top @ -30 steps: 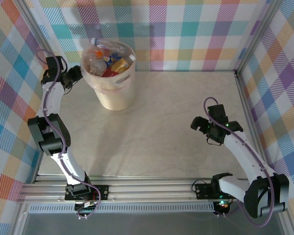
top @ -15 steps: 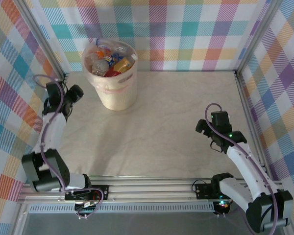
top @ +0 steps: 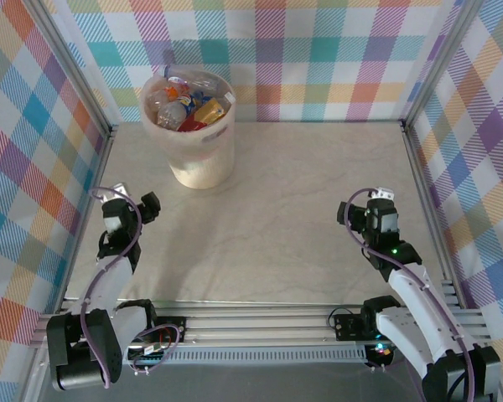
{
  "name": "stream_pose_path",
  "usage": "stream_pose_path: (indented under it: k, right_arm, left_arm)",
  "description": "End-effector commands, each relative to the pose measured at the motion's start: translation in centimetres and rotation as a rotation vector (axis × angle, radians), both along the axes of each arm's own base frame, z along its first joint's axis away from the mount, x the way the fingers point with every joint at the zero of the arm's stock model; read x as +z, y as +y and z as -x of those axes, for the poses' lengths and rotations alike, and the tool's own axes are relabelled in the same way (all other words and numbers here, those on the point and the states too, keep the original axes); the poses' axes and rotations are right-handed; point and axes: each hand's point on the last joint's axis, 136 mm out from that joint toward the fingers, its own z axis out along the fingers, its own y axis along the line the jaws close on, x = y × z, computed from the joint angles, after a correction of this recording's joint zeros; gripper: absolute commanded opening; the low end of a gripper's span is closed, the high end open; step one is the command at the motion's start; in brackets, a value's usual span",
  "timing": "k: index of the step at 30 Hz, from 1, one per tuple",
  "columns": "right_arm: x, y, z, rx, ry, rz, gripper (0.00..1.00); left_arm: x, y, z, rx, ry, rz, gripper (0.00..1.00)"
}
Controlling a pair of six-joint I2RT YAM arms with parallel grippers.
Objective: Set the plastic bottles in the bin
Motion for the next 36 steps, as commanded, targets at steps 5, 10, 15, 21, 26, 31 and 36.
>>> stream_pose_path:
  k: [5, 10, 15, 21, 26, 31, 36]
  right_arm:
    - [0.9, 0.0, -2.3, 0.061, -0.187, 0.136, 1.0]
    - [0.8, -0.2, -3.4, 0.073, -0.22, 0.181, 1.0]
    - [0.6, 0.0, -5.1, 0.109, -0.256, 0.185, 1.0]
    - [0.1, 0.5, -6.8, 0.181, -0.308, 0.172, 1.0]
    - [-0.4, 0.6, -7.6, 0.214, -0.349, 0.112, 1.0]
    - [-0.2, 1.4, -7.6, 0.273, -0.366, 0.099, 1.0]
    - [-0.2, 1.6, -7.2, 0.287, -0.388, 0.087, 1.0]
  left_arm:
    - [0.3, -1.8, -1.1, -0.114, -0.109, -0.1, 0.84]
    - [-2.1, -2.5, -1.8, -0.133, -0.089, -0.099, 0.85]
    - [-3.5, -2.8, -3.0, -0.147, -0.087, -0.094, 0.85]
    - [-4.9, -3.5, -4.4, -0.181, -0.074, -0.065, 0.86]
    - [-6.1, -5.1, -5.2, -0.254, -0.039, -0.102, 0.87]
    - [-7.3, -6.8, -6.1, -0.324, 0.012, -0.138, 0.89]
    - [-7.4, -6.8, -6.2, -0.32, 0.027, -0.144, 1.0]
